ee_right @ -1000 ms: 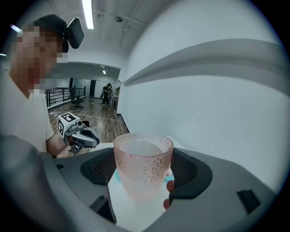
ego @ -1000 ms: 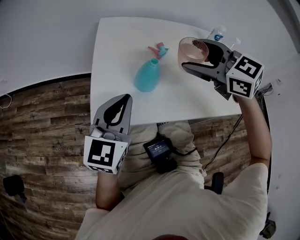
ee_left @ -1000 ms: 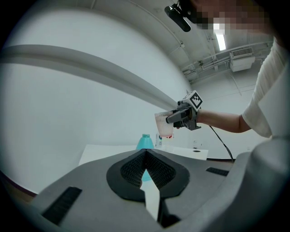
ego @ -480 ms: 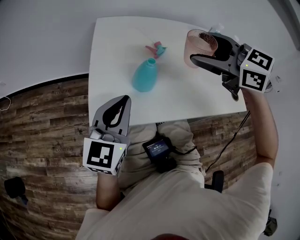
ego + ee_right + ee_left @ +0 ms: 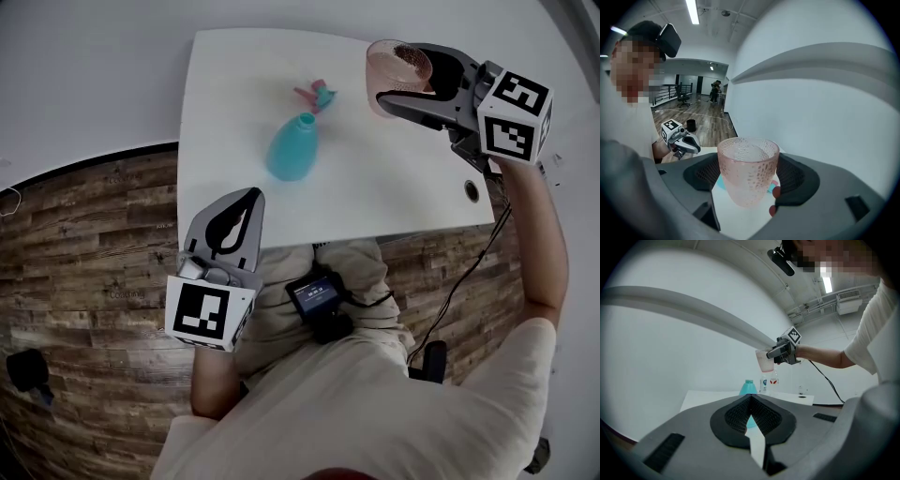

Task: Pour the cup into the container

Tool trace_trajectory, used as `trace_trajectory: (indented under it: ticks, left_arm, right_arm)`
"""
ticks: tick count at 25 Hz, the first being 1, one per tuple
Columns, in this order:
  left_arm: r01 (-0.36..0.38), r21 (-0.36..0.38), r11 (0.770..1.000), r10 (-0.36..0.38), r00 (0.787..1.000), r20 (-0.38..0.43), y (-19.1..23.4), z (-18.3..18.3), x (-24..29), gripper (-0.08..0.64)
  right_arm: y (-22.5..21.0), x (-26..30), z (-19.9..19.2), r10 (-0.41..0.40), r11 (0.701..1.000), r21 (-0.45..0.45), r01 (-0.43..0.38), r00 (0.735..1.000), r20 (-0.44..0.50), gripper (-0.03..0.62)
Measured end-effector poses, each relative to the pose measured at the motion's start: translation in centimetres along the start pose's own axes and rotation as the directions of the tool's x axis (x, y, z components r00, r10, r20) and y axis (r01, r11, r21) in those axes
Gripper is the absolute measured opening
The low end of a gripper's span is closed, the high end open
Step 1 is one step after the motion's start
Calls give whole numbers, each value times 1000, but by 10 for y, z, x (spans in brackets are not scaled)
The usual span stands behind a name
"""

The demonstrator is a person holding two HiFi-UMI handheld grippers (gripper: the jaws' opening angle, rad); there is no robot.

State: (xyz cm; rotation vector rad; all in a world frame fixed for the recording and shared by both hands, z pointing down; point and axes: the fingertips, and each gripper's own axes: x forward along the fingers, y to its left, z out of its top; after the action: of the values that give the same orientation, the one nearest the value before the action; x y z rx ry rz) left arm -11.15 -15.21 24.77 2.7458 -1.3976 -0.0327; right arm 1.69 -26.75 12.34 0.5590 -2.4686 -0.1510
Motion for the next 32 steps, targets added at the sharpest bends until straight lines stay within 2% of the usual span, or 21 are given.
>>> trace_trajectory:
  ticks: [9, 19, 32]
  left_arm:
    - [-1, -33, 999, 1, 1000, -4, 1, -2, 0, 11]
    - [12, -29, 1000, -12, 1000, -5, -3, -2, 0, 11]
    - [13, -35, 999, -13, 1000, -6, -3, -2, 0, 11]
  right_arm:
    - [27, 45, -27, 65, 998, -14, -65, 997, -38, 374]
    - [32, 63, -50, 19, 991, -129, -44, 982, -189, 374]
    - [26, 69, -62, 6, 982, -177, -62, 954, -299, 374]
